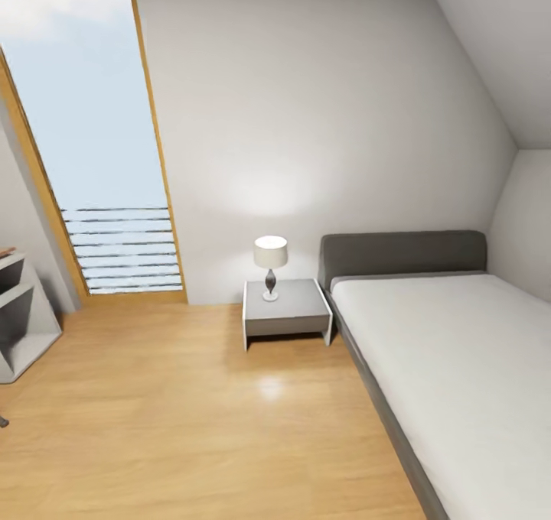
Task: Attach the digital camera to the camera tripod in the bedroom.
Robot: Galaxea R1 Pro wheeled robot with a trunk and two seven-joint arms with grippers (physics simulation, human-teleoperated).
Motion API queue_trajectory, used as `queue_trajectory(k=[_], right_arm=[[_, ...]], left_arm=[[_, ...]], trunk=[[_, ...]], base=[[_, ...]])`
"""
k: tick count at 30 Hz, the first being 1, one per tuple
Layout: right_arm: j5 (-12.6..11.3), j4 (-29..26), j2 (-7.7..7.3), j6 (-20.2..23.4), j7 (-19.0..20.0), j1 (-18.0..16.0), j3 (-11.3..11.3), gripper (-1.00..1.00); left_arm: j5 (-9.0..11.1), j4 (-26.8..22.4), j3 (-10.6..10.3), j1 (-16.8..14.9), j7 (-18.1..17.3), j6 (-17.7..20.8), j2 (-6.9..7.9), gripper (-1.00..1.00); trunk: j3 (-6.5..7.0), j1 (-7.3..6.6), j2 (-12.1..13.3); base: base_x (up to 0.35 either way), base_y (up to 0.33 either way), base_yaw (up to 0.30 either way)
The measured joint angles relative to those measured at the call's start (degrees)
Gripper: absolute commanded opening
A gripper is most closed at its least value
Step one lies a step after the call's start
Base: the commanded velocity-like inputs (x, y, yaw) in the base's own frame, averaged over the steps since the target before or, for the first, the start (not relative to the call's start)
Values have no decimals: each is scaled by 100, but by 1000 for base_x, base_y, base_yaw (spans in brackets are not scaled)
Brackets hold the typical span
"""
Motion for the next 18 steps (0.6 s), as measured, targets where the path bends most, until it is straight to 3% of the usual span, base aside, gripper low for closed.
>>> queue_trajectory(k=[6,18], right_arm=[[0,-1,0,2,-3,1,0,100],[0,-2,0,3,-8,-1,0,100]], left_arm=[[0,-2,0,1,0,-2,-2,100],[0,-2,0,2,0,-1,3,100]], trunk=[[0,0,0],[0,0,0]], base=[[342,0,-96],[342,0,-15]])
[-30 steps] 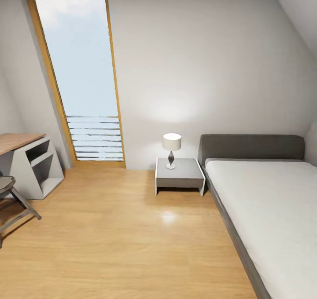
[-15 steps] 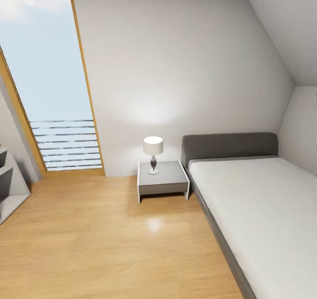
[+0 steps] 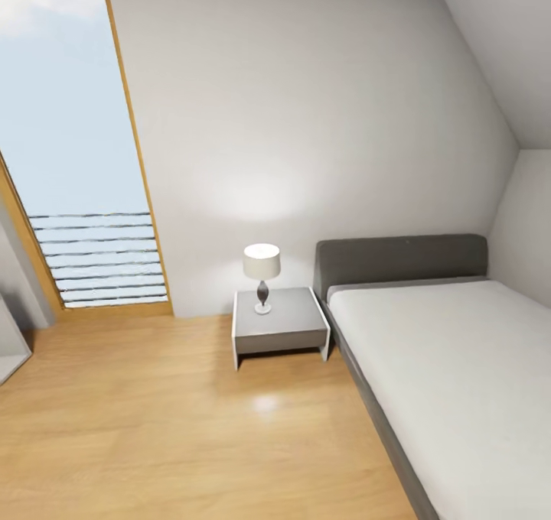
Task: Attach the digital camera to the camera tripod in the bedroom.
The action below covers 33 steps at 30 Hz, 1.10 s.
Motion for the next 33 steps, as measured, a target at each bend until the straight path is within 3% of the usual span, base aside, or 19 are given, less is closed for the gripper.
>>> queue_trajectory(k=[14,33], right_arm=[[0,-1,0,1,-13,0,0,100],[0,-1,0,1,-15,0,0,100]], left_arm=[[0,-1,0,1,0,-2,3,100],[0,-1,0,1,0,0,3,100]], trunk=[[0,0,0],[0,0,0]], base=[[342,0,34],[342,0,262]])
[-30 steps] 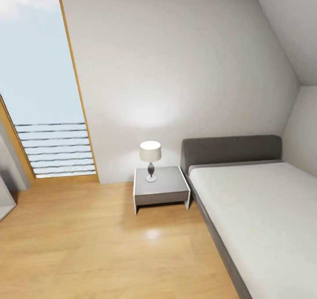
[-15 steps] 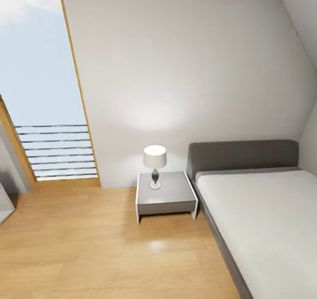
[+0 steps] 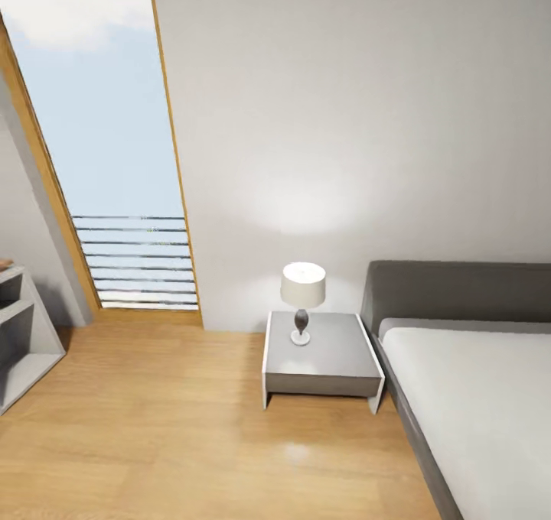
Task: Attach the digital camera to the camera tripod in the bedroom.
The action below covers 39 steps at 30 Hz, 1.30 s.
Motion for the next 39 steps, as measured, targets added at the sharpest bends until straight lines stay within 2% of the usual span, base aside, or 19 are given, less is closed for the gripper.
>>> queue_trajectory(k=[39], right_arm=[[0,0,0,-6,0,1,0,100]], left_arm=[[0,0,0,0,0,1,0,100]], trunk=[[0,0,0]], base=[[337,0,285]])
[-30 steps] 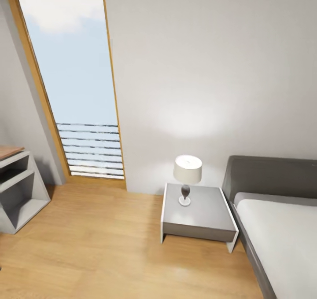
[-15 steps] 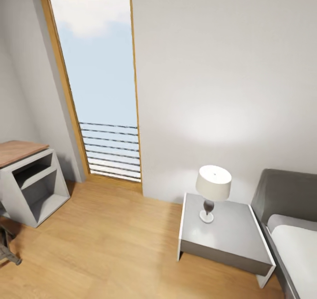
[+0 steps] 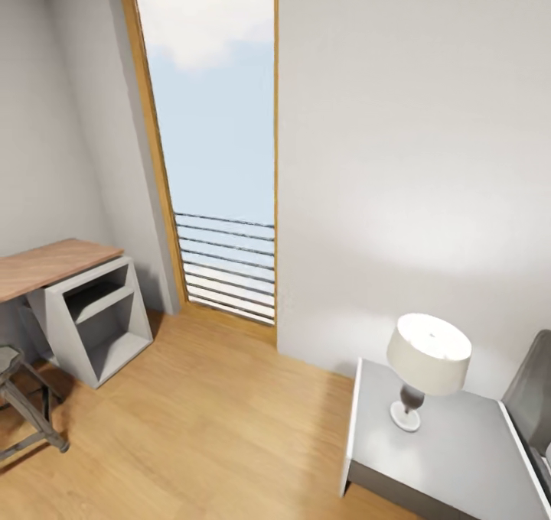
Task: Attach the digital camera to the camera tripod in the bedroom.
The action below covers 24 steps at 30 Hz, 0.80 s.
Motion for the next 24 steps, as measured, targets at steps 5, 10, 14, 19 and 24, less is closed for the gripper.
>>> queue_trajectory(k=[5,10,14,19,24], right_arm=[[0,0,0,0,0,0,0,100],[0,0,0,1,0,0,0,100],[0,0,0,4,0,-1,0,100],[0,0,0,6,0,0,0,100],[0,0,0,3,0,-1,0,100]], left_arm=[[0,0,0,0,0,2,0,100],[0,0,0,0,0,-2,-8,100],[0,0,0,0,0,-4,-17,100],[0,0,0,0,0,-5,-20,100],[0,0,0,0,0,-5,-18,100]], trunk=[[0,0,0],[0,1,0],[0,2,1],[0,3,0],[0,3,0]], base=[[310,0,285],[261,0,285],[119,0,285],[44,0,285],[14,0,285]])
